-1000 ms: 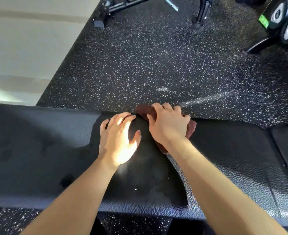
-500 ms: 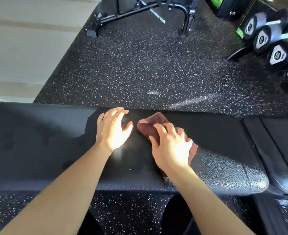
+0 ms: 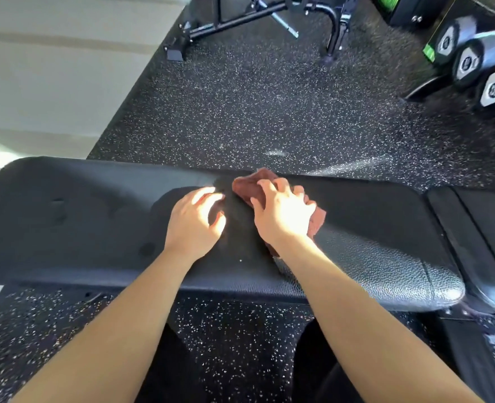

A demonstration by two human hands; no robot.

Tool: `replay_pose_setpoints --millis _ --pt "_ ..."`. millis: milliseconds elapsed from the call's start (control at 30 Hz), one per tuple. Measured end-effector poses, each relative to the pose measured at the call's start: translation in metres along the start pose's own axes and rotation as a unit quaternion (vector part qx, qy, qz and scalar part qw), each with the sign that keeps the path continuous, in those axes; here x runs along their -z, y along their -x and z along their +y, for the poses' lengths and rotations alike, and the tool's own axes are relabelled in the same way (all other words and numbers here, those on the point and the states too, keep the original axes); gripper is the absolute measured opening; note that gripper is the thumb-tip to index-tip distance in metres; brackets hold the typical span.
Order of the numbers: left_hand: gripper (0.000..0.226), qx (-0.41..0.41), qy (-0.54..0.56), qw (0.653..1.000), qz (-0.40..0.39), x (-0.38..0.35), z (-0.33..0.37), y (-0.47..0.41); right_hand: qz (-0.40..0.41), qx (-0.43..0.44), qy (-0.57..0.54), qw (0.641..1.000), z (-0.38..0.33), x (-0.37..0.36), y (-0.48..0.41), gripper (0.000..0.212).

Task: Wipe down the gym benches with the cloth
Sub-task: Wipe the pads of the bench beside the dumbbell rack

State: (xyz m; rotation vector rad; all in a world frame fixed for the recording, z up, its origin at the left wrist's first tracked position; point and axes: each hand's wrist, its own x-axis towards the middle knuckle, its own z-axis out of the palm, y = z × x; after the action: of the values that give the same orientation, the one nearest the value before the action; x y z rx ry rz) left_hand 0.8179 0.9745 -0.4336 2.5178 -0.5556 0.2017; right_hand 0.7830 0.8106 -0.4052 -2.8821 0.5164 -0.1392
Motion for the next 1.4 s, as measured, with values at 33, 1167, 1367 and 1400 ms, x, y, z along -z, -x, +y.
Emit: replay_pose_setpoints --millis 33,1167,1367,1400 --pt "0.033 0.002 0.003 1.0 -0.001 0.0 -0.001 0.0 -0.003 0.003 -0.002 1.0 0.003 0.001 0.005 0.036" --pt "0.035 0.031 -0.067 0.997 -0.004 0.025 -0.033 0.019 -0.055 -0.047 -0.043 0.996 -0.044 0.001 0.025 0.038" --pt "0.037 0.024 -0.092 0.995 -0.011 0.023 -0.035 0.017 -0.005 0.009 -0.018 1.0 -0.022 -0.007 0.064 0.039" --pt "0.039 0.026 -0.095 0.995 -0.015 0.023 -0.036 0.013 -0.006 0.004 -0.02 1.0 -0.023 -0.007 0.061 0.039"
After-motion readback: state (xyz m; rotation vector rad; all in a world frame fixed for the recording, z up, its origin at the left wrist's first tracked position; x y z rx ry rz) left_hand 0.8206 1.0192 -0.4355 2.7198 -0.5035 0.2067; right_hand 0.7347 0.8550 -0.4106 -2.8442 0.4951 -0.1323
